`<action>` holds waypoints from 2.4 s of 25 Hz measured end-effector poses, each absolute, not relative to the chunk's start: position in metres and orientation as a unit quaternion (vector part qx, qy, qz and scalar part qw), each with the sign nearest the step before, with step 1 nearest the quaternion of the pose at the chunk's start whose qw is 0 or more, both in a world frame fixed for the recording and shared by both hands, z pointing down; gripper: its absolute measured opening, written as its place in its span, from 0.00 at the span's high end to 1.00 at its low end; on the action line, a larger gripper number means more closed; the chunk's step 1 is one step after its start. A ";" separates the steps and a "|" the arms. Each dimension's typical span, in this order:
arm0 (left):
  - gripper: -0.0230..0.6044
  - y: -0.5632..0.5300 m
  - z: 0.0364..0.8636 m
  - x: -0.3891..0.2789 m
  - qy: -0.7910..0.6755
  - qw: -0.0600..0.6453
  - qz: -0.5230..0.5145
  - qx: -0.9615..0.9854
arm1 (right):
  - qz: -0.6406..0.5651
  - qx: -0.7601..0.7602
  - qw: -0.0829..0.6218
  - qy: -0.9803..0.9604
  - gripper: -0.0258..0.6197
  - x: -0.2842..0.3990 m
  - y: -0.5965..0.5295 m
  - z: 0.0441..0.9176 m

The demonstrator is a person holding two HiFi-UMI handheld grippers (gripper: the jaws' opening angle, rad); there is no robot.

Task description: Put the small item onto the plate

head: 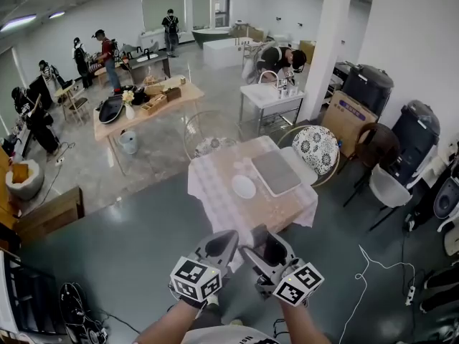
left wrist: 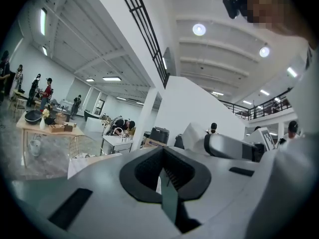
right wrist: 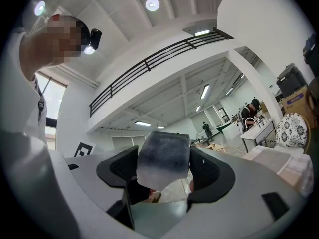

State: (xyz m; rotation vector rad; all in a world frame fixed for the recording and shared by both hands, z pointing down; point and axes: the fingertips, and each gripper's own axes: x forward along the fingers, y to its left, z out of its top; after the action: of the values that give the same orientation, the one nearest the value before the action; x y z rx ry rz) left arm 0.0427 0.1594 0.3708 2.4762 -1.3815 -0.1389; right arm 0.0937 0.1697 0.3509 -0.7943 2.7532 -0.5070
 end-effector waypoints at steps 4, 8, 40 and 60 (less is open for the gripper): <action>0.96 0.118 0.375 0.027 -0.467 0.148 -0.046 0.870 | -0.173 -0.292 0.116 0.933 0.46 0.079 0.130 0.354; 0.96 0.075 0.380 0.007 -0.454 0.148 -0.043 0.877 | -0.174 -0.314 0.114 0.926 0.46 0.061 0.090 0.359; 0.96 -0.163 0.462 -0.022 -0.467 0.169 -0.026 0.868 | -0.254 -0.310 0.056 0.914 0.46 0.034 -0.158 0.454; 0.96 -0.239 0.588 -0.027 -0.418 0.220 0.023 0.881 | -0.287 -0.380 -0.055 0.878 0.46 0.034 -0.225 0.605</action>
State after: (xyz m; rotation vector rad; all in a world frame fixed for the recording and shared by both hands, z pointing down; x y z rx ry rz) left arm -0.0274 -0.2394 0.5880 2.4367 -1.1551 0.0636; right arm 0.0339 -0.2253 0.6045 -1.2367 2.8579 -0.9351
